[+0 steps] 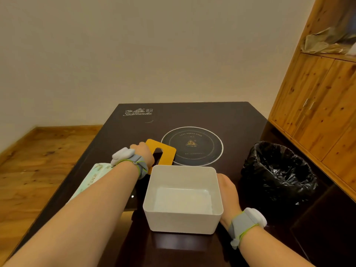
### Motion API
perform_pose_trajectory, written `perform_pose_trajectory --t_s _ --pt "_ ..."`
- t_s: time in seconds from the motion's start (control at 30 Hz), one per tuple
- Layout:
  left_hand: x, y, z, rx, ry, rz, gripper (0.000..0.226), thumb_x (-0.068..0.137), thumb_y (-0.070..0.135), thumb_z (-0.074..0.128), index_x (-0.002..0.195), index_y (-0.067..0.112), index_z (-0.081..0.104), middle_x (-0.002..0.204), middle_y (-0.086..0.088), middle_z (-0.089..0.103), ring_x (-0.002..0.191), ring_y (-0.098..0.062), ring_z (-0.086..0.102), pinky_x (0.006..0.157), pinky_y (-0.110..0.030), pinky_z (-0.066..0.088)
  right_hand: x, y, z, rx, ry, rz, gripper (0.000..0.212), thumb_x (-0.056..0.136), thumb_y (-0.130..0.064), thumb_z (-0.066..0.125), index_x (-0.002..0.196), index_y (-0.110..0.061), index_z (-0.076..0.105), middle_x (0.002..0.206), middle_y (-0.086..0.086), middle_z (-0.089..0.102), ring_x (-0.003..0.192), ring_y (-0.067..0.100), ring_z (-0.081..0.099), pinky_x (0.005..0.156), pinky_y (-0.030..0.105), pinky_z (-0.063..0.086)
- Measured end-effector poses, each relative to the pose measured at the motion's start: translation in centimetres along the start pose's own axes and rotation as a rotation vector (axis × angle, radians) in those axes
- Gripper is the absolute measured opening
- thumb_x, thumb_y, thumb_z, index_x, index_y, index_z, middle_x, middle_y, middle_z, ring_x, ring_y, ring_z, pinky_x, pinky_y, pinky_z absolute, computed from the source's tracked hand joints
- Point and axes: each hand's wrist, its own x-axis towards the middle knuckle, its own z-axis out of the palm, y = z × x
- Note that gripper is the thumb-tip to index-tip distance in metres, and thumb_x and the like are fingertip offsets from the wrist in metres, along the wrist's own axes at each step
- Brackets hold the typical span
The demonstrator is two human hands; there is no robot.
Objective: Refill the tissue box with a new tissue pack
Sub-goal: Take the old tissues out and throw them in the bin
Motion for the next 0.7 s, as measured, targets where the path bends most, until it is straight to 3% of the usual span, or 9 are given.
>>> perform_pose_trajectory --t_s 0.1,0.23,0.33,0.4,0.47,0.53,0.63,0.7 --pt "0.6 -0.2 1.0 0.028 0.048 -0.002 0.036 0.092 0.023 0.054 0.12 0.004 0.042 0.127 -0.021 0.045 0.105 -0.034 0.055 0.092 -0.041 0.047 -0.1 -0.2 0.1 0.064 -0.02 0.068 0.02 0.094 -0.012 0.045 0.094 -0.007 0.065 0.1 0.005 0.066 0.097 0.016 0.06 0.082 0.024 0.045" --pt "1.0 -1.0 1.9 0.046 0.038 0.004 0.039 0.088 0.03 0.058 0.115 0.006 0.044 0.119 -0.019 0.051 0.101 -0.033 0.056 0.076 -0.038 0.043 0.1 -0.2 0.2 0.194 -0.027 0.135 0.026 0.096 -0.012 0.041 0.104 -0.004 0.064 0.108 0.011 0.066 0.091 0.014 0.058 0.079 0.023 0.045" --pt "1.2 -1.6 2.7 0.065 0.025 0.025 0.04 0.085 0.036 0.058 0.11 0.007 0.045 0.113 -0.017 0.054 0.096 -0.032 0.056 0.074 -0.038 0.043 -0.4 -0.2 0.1 0.224 -0.03 0.19 0.025 0.096 -0.016 0.042 0.102 -0.007 0.065 0.109 0.007 0.066 0.095 0.015 0.058 0.078 0.02 0.043" --pt "1.1 -1.7 3.1 0.092 0.02 0.037 0.038 0.084 0.037 0.056 0.106 0.008 0.045 0.112 -0.016 0.054 0.097 -0.031 0.056 0.079 -0.039 0.045 -0.4 -0.4 0.3 0.226 0.035 0.062 0.03 0.097 -0.016 0.042 0.11 0.001 0.063 0.111 0.015 0.065 0.082 0.012 0.056 0.064 0.01 0.043" --pt "0.9 -1.8 3.2 0.138 0.021 0.06 0.035 0.086 0.036 0.053 0.105 0.008 0.046 0.111 -0.015 0.055 0.099 -0.031 0.056 0.081 -0.039 0.045 -0.3 0.1 0.5 0.208 0.09 0.13 0.031 0.097 -0.015 0.043 0.111 0.003 0.063 0.106 0.019 0.064 0.075 0.01 0.055 0.057 0.007 0.042" --pt "0.7 -1.7 3.2 0.187 0.009 0.081 0.033 0.089 0.035 0.049 0.107 0.007 0.047 0.113 -0.015 0.053 0.101 -0.031 0.055 0.079 -0.038 0.042 0.1 0.3 0.7 0.318 0.004 0.25 0.024 0.094 -0.011 0.045 0.099 0.002 0.065 0.099 0.011 0.066 0.083 0.016 0.06 0.064 0.016 0.043" --pt "0.2 -1.7 3.4 0.175 -0.001 0.067 0.037 0.09 0.037 0.048 0.111 0.007 0.048 0.116 -0.015 0.048 0.102 -0.032 0.051 0.078 -0.038 0.037 0.3 -0.1 0.7 0.462 -0.02 0.29 0.018 0.091 -0.006 0.049 0.087 0.001 0.065 0.091 0.012 0.067 0.089 0.024 0.062 0.075 0.029 0.049" --pt "-0.2 -1.8 3.4 0.112 0.006 0.034 0.041 0.088 0.04 0.049 0.113 0.007 0.048 0.12 -0.018 0.046 0.105 -0.035 0.051 0.086 -0.041 0.038 0.2 -0.1 0.5 0.328 -0.014 0.241 0.017 0.091 -0.006 0.05 0.086 0.0 0.065 0.09 0.011 0.067 0.088 0.022 0.063 0.075 0.028 0.049"
